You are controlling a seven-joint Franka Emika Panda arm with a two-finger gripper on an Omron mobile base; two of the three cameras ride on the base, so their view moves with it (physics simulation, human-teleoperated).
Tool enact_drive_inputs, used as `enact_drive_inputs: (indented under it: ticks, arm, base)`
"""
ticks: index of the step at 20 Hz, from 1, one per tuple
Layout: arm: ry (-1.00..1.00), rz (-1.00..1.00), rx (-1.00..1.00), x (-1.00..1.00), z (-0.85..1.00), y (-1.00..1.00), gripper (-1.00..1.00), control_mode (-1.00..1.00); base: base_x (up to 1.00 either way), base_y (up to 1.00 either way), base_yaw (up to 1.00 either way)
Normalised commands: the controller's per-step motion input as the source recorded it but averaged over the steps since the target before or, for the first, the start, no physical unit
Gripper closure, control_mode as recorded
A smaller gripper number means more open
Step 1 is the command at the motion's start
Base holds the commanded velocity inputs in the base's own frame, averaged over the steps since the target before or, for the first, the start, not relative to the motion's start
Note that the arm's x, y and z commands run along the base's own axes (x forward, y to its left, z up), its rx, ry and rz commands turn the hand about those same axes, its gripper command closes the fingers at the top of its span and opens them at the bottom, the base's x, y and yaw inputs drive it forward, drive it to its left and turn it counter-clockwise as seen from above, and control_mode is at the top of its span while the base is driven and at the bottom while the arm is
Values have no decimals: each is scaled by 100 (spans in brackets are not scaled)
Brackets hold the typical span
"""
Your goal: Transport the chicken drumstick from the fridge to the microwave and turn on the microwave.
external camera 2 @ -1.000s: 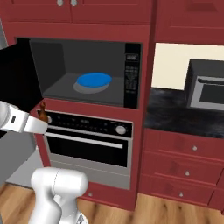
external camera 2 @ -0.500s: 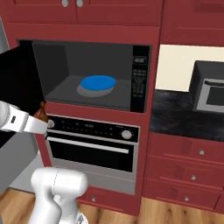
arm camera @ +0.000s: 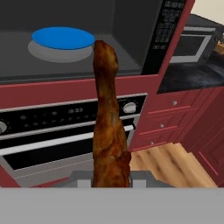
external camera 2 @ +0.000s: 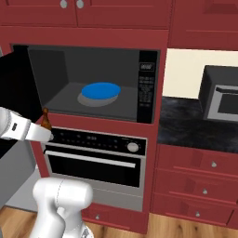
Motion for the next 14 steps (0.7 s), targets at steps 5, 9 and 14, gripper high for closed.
enact_drive_inputs:
  ticks: [5,9,14]
  arm:
    - [0,0,0,0,0,0,100,100]
    - [0,0,0,0,0,0,100,100]
    - [0,0,0,0,0,0,100,100]
  base:
    - [2,0,-1]
    - [0,0,0]
    - [0,0,0]
